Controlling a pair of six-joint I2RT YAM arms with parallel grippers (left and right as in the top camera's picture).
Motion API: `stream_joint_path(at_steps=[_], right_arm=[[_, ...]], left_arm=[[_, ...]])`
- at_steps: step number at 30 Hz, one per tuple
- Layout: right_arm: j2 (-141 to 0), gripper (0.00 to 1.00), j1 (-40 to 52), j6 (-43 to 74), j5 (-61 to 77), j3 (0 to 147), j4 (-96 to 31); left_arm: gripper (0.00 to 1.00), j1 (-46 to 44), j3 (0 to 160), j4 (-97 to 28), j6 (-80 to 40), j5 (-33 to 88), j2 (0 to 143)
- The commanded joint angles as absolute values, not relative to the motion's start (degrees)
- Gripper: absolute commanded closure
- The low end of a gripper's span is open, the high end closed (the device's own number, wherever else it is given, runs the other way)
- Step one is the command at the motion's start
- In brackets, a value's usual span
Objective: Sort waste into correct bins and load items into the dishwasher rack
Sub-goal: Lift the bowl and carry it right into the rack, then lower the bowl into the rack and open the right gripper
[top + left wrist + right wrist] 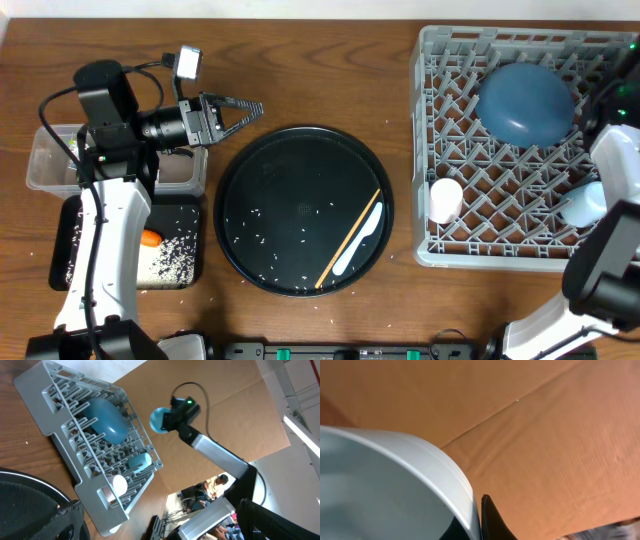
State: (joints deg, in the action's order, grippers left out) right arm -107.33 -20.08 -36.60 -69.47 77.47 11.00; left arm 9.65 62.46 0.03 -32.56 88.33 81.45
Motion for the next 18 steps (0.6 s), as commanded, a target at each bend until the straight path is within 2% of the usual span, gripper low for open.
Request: stream_joint_path(at_steps=[1,13,18], right_arm=[[-111.2,0.99,-20.2,-43.8,-72.7,78.0,11.8],[-116.5,0.99,-19.5,-41.9,-73.3,77.9,11.1],[-116.5,0.99,-18.0,-32.8,-72.9,77.9,2.4]], left_arm=[[0.02,9.8,62.5,0.1,-31.6,88.9,81.5],[0.02,9.8,62.5,0.1,-31.6,88.9,81.6],[0.02,9.8,62.5,0.1,-31.6,88.9,81.6]])
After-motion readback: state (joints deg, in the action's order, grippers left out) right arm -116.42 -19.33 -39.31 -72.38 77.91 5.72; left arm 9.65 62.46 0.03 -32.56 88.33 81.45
